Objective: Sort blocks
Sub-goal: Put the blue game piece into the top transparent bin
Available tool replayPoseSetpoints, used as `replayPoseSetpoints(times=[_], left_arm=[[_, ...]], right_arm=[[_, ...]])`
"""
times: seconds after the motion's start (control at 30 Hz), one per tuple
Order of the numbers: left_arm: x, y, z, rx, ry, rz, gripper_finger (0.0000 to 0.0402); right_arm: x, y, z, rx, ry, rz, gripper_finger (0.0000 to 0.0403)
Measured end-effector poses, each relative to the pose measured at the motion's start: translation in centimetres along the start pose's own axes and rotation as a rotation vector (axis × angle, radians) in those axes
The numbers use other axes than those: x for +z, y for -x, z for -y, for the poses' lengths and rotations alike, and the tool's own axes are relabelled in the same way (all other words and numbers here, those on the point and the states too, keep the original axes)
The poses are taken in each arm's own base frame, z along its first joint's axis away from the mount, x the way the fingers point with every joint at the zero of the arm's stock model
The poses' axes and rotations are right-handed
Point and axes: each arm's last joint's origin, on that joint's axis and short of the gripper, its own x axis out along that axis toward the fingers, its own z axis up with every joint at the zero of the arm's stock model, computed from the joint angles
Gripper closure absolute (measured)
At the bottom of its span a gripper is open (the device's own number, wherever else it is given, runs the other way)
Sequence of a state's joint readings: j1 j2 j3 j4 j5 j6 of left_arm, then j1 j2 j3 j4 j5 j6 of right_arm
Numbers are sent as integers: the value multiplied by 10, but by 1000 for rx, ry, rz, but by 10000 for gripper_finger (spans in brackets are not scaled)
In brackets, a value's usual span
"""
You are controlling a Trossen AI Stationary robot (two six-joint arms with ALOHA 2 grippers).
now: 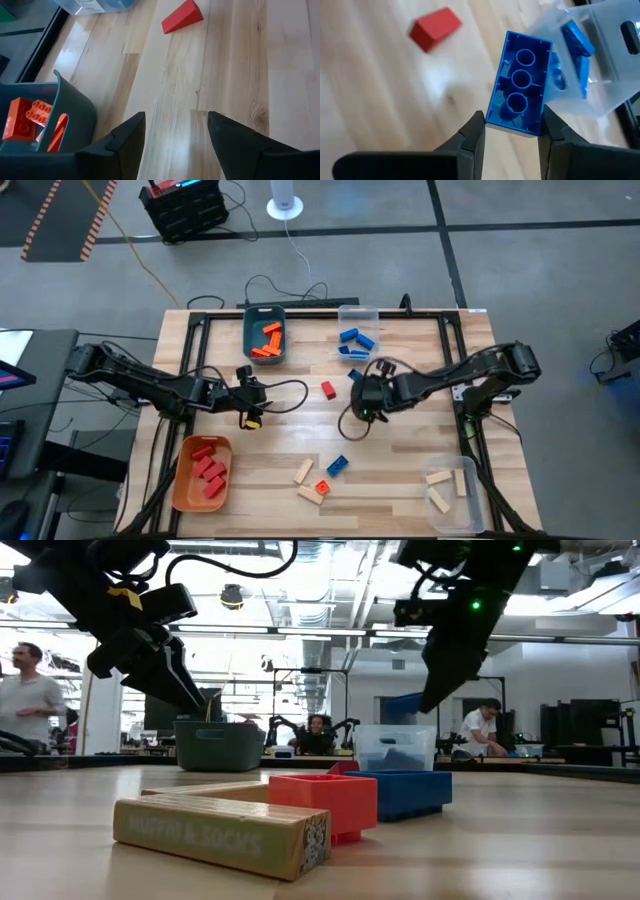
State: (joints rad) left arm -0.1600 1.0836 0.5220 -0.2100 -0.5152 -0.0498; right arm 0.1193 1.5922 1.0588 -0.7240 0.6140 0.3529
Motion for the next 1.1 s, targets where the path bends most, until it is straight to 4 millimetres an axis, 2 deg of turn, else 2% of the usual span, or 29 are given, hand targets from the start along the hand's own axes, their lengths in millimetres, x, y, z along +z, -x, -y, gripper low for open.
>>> replayPoseSetpoints(times=[0.2,0.43,0.67,0.9,1.1], left_arm=[[0,0,1,-24,23,-3,191],[-3,0,1,-38,36,-30,191],[-4,0,2,-64,30,-38,191],[-3,0,2,-65,32,-36,191],[-3,0,2,-65,37,-35,191]], right_arm=[[8,-13,28,29,32,-32,294],[22,-25,50,121,82,29,294],[29,-31,98,142,35,79,294],[31,-52,131,150,-11,-1,294],[52,-68,153,182,16,-106,294]])
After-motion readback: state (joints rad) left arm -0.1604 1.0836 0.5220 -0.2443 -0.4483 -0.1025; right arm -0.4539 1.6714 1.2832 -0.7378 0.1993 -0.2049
